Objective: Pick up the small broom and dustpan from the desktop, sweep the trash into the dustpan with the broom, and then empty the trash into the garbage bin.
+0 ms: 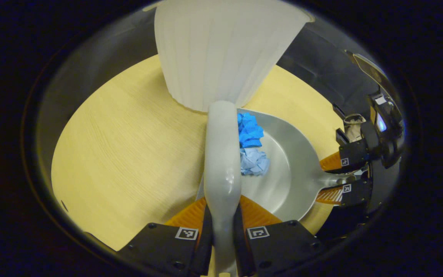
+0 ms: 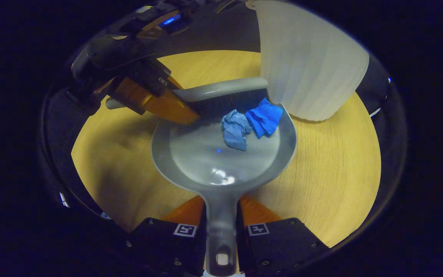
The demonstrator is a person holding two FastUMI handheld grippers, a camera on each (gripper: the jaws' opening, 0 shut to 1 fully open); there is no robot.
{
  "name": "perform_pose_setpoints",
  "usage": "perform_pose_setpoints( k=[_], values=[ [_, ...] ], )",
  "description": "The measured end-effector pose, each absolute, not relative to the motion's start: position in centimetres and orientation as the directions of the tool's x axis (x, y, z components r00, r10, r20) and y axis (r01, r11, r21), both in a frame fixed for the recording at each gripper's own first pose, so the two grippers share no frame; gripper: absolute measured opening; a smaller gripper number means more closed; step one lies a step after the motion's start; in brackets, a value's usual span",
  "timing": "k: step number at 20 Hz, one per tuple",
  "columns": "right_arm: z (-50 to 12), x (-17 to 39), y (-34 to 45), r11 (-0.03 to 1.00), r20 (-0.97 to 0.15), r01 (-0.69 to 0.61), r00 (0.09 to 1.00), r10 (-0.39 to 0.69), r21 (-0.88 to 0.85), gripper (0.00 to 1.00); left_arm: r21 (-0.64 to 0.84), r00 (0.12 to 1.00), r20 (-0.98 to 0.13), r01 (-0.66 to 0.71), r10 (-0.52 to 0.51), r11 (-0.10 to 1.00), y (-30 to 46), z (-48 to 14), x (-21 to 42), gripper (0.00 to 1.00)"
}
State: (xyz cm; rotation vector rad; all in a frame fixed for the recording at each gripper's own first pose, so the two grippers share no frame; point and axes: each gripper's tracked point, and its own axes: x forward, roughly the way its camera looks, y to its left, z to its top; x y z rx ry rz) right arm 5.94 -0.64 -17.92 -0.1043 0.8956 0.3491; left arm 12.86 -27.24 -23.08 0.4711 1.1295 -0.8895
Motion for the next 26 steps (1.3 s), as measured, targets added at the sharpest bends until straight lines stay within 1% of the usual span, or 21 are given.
perform_pose_setpoints(
  k=[1,3,5,7,11,12,13,16,20,21,22,23,26],
  values=[
    [-17.3,6.4,-0.4,0.940,-0.771,-0.337,0.583,0.256,0.056,0.33,-0.104,0.154,-0.915,0.803,-0.372,0.587,-27.3,-22.9,12.6,0.30],
    [-17.4,6.5,-0.6,0.939,-0.762,-0.341,0.596,0.252,0.044,0.33,-0.107,0.171,-0.909,0.785,-0.380,0.610,-27.6,-22.5,12.1,0.32],
    [-18.1,6.5,-0.4,0.942,-0.752,-0.333,0.611,0.247,0.038,0.34,-0.101,0.201,-0.901,0.764,-0.385,0.637,-27.2,-22.0,12.1,0.32],
    [-18.2,6.5,-0.3,0.945,-0.744,-0.324,0.623,0.240,0.033,0.33,-0.094,0.235,-0.891,0.743,-0.389,0.663,-26.9,-21.4,11.6,0.34],
    [-18.5,6.6,0.1,0.953,-0.726,-0.303,0.651,0.220,0.016,0.33,-0.082,0.301,-0.870,0.694,-0.391,0.715,-25.0,-19.8,10.4,0.34],
    [-18.6,6.6,0.1,0.953,-0.721,-0.302,0.658,0.217,0.012,0.33,-0.084,0.312,-0.866,0.679,-0.391,0.729,-24.3,-19.4,9.9,0.32],
    [-18.6,6.6,0.1,0.955,-0.717,-0.297,0.664,0.213,0.009,0.33,-0.087,0.326,-0.861,0.661,-0.390,0.745,-23.6,-19.0,9.7,0.32],
    [-18.7,6.7,0.4,0.961,-0.699,-0.278,0.688,0.196,-0.004,0.33,-0.087,0.370,-0.850,0.604,-0.375,0.792,-20.8,-18.0,9.2,0.32],
    [-19.1,6.9,0.4,0.961,-0.676,-0.277,0.708,0.203,-0.001,0.33,-0.075,0.433,-0.834,0.525,-0.342,0.848,-15.8,-16.2,8.4,0.34],
    [-19.1,7.0,0.5,0.961,-0.671,-0.277,0.714,0.201,-0.007,0.34,-0.071,0.446,-0.831,0.506,-0.331,0.860,-14.5,-15.9,8.2,0.32],
    [-19.1,6.8,0.4,0.960,-0.667,-0.280,0.717,0.202,-0.011,0.33,-0.070,0.458,-0.829,0.484,-0.321,0.872,-12.9,-15.7,7.8,0.34],
    [-19.0,6.8,0.4,0.959,-0.663,-0.284,0.720,0.205,-0.012,0.34,-0.070,0.469,-0.827,0.461,-0.310,0.884,-11.7,-15.5,7.6,0.32],
    [-19.2,7.0,0.2,0.953,-0.647,-0.304,0.729,0.223,-0.015,0.33,-0.083,0.491,-0.823,0.397,-0.287,0.914,-8.3,-15.1,6.9,0.32]
  ],
)
